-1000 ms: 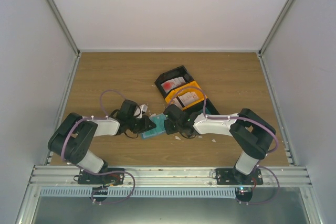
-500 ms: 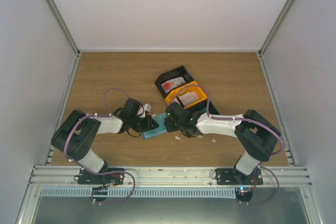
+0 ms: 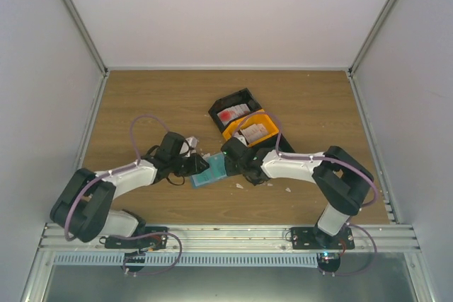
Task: Put the credit cards into the card holder
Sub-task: Insert the credit card into the card holder, then close the card holder at the center of the board.
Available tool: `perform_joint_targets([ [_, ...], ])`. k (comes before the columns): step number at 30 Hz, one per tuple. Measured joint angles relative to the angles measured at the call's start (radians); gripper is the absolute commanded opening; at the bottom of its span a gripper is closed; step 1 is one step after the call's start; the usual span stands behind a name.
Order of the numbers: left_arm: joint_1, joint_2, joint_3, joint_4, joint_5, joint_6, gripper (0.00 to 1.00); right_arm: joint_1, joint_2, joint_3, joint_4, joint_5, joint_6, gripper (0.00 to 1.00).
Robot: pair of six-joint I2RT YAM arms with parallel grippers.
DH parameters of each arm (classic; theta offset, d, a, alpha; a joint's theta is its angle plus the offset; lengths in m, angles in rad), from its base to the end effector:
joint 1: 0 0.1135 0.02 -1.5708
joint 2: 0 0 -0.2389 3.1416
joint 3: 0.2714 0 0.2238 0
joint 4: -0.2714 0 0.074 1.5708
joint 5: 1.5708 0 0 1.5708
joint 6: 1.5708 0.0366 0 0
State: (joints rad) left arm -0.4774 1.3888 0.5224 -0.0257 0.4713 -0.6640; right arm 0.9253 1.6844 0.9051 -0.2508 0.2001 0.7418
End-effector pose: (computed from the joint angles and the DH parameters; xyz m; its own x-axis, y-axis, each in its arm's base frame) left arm 0.1958 -0.1200 0.1400 -0.9528 -0.1253 -0.2766 0.0957 0.7405 -0.6652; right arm 0.1858 0.2346 0.1478 -0.8676 -0.0513 -0.4946 -0.1833 0.9576 0.2221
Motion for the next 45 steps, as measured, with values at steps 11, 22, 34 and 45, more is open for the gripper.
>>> perform_joint_targets([
  [11,0.019,-0.196,-0.075,-0.114,-0.193,-0.028,0.38,-0.006,0.06,0.013,0.006,-0.003,0.014,0.31],
  [22,0.094,-0.227,-0.159,-0.134,-0.236,-0.035,0.38,-0.031,0.064,-0.008,0.087,-0.055,0.003,0.23],
  [34,0.126,-0.193,-0.171,-0.067,-0.167,-0.024,0.33,-0.045,0.064,-0.024,0.145,-0.092,-0.006,0.06],
  [45,0.139,-0.149,-0.171,-0.011,-0.092,-0.008,0.32,-0.05,0.004,-0.061,0.158,-0.093,-0.001,0.01],
])
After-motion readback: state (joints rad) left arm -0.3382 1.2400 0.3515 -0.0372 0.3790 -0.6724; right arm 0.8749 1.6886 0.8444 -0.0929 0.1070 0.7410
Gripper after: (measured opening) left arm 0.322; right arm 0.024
